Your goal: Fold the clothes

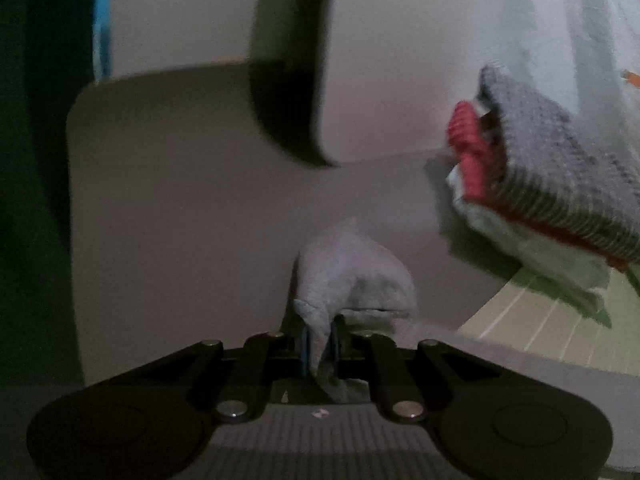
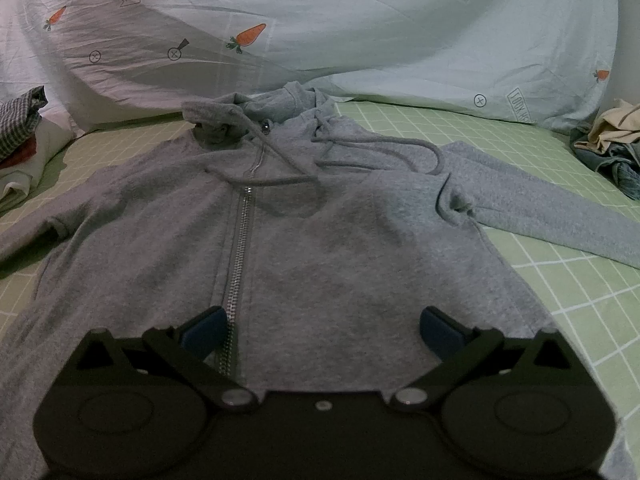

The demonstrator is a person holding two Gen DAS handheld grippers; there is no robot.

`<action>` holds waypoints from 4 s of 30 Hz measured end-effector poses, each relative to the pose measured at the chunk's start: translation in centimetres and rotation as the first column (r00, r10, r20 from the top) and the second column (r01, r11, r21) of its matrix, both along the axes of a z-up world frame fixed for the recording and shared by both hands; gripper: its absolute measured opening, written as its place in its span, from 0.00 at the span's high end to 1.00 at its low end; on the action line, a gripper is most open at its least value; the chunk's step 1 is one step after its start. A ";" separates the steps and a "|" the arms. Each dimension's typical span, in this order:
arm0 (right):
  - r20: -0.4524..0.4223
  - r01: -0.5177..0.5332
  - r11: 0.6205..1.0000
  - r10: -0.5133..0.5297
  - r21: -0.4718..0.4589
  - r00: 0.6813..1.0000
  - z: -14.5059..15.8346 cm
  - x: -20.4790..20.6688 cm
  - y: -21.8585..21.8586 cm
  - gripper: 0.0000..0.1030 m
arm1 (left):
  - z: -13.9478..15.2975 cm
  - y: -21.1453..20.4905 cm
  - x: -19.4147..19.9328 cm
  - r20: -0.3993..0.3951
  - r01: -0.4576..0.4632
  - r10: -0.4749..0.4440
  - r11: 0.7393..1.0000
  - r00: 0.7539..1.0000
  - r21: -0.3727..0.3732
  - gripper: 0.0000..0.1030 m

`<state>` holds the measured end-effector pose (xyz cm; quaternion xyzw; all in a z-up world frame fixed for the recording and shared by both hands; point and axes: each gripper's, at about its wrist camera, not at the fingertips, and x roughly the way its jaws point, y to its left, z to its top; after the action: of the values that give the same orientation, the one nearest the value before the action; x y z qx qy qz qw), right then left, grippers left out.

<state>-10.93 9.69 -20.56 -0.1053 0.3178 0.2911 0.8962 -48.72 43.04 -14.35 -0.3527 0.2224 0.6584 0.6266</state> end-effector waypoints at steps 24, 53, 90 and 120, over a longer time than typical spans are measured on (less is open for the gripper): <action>-0.006 -0.002 1.000 0.002 0.006 1.000 0.1 0.1 -0.1 0.00 | 1.8 -6.4 -0.6 -0.265 0.063 -0.058 0.998 0.963 0.013 0.38; -0.224 -0.132 0.991 0.131 0.010 0.966 5.0 5.0 -15.2 0.87 | 0.6 -23.0 20.3 -0.014 0.700 -0.721 0.676 0.692 -0.229 0.89; -0.021 -0.303 0.951 0.302 -0.069 0.953 6.7 18.1 -0.1 0.59 | -0.5 -14.6 34.8 -0.271 0.723 -0.786 0.618 0.556 -0.308 0.17; -0.321 -0.401 0.915 0.392 0.042 0.862 7.3 12.9 -2.9 0.55 | -2.2 -14.0 32.9 -0.095 0.655 -0.742 0.637 0.663 -0.406 0.00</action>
<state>2.02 6.75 -13.22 -0.1310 0.4356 0.4780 0.7515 -15.85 29.01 -16.52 -0.2525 0.5291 0.3523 0.7295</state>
